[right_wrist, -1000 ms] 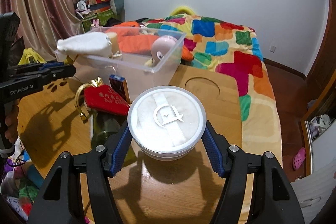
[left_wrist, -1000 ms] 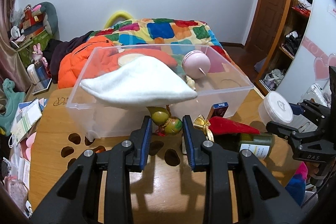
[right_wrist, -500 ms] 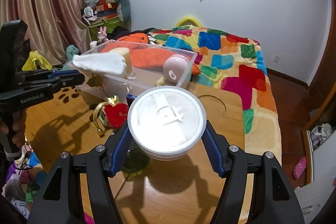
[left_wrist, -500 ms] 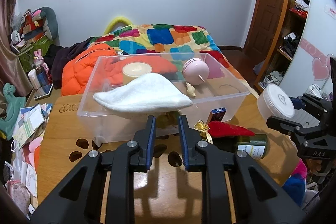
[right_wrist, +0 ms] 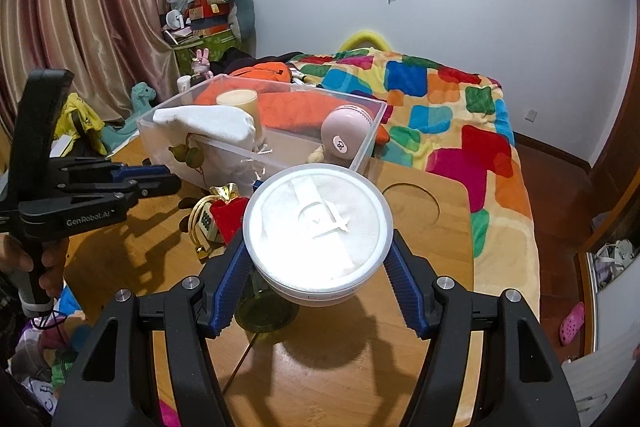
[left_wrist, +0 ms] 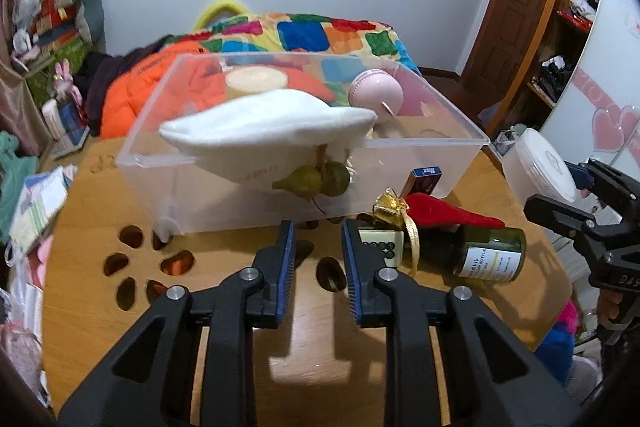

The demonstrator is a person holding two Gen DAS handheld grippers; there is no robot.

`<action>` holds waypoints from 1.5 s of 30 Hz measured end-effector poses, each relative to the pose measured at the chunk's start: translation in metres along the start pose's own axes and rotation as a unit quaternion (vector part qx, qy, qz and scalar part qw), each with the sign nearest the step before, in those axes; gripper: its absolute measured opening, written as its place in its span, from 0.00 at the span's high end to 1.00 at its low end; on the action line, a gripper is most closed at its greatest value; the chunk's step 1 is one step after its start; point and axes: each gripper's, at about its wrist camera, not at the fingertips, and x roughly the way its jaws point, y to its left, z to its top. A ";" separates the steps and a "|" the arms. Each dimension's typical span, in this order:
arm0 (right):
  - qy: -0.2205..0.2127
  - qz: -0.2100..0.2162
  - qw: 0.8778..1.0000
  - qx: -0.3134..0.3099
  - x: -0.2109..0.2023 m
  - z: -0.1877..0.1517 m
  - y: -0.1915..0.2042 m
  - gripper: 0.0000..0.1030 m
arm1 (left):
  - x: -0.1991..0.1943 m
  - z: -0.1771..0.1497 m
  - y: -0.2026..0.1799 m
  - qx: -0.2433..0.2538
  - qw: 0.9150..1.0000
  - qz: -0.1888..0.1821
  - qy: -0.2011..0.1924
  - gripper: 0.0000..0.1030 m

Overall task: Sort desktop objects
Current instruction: 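Lift the gourd with left tool while right tool lifts the white container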

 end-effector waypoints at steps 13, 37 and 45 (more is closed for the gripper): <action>0.000 0.008 1.000 -0.004 0.004 0.002 0.002 0.40 | 0.006 0.021 0.005 -0.051 0.998 -0.026 -0.019 0.48; -0.019 0.016 1.000 -0.014 0.009 0.030 0.010 0.40 | -0.020 0.024 0.010 -0.050 0.997 -0.039 -0.043 0.60; -0.020 0.023 0.999 -0.012 0.021 0.044 0.007 0.40 | -0.027 0.034 0.013 -0.041 0.997 -0.034 -0.050 0.60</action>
